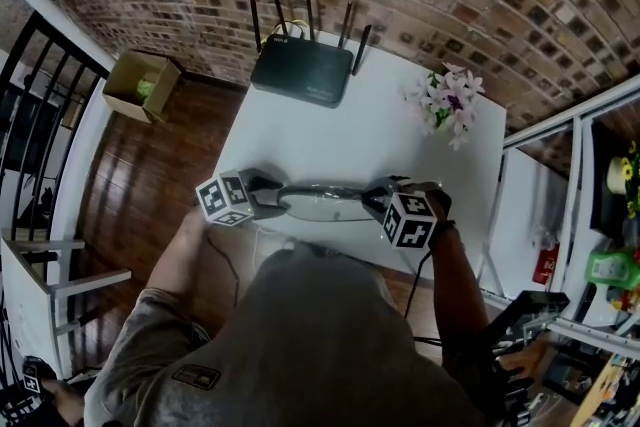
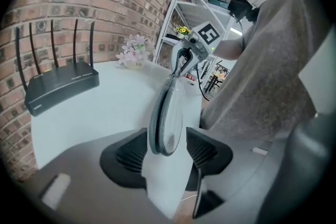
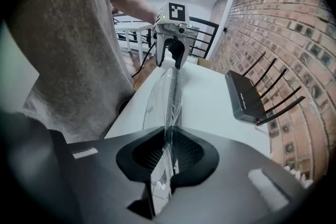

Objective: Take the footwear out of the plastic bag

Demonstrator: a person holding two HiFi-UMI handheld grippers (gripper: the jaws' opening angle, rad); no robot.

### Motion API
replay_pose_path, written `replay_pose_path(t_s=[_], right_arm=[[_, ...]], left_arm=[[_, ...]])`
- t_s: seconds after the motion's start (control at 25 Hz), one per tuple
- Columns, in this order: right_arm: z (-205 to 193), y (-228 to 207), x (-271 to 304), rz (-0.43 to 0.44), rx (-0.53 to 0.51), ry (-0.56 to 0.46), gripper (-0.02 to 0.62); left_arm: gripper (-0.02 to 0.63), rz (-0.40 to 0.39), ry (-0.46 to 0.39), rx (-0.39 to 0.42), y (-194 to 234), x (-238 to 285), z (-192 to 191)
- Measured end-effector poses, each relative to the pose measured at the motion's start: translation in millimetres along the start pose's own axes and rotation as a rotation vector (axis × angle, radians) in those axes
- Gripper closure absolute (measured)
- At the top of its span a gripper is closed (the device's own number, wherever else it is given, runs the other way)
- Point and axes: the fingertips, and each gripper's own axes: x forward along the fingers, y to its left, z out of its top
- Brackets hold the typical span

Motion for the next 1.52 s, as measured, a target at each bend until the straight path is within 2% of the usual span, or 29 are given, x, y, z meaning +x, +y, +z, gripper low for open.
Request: replay_pose_path(t_s=[0.08, 0.48, 0.52, 0.64, 0.72, 1.08, 1.32, 1.52], right_arm=[[0.2, 0.9, 0.0, -0.005, -0.002, -0.001, 0.546], [-0.4, 3.1, -3.6, -0.016, 0.0, -0.007, 0.554], [0.1, 3.1, -4.1, -0.017, -0.001, -0.008, 0.554], [0.7, 4.2, -5.1, -0.019, -0.007, -0.007, 0.558], [-0.8, 4.6, -6.3, -0.02, -0.006, -0.006, 0.558], [-9.6, 2.4, -10.8, -0.036, -0.002, 0.011, 0.56], [-18.4, -2.7, -16.7, -0.063, 0.009, 0.031, 0.56], [-31.4, -6.1, -21.9, -0.081, 0.032, 0.052, 0.581]], left_arm=[[0.376, 0.006, -0.001, 0.001, 3.9, 1.5, 2.7], [0.374, -0.048, 0.058, 0.018, 4.0, 28.9, 2.6], [0.379, -0.049, 0.066, 0.021, 4.2, 31.6, 2.2], [0.468, -0.051, 0.085, 0.043, 2.7, 35.9, 0.7], [0.482, -0.055, 0.08, 0.054, 0.7, 35.8, 2.4], [0.495, -0.045, 0.08, 0.106, -1.3, 21.7, 13.7], [0.503, -0.006, 0.091, 0.151, -0.2, 8.0, 21.1], [0.506, 0.019, 0.095, 0.144, 3.6, -2.9, 17.1]])
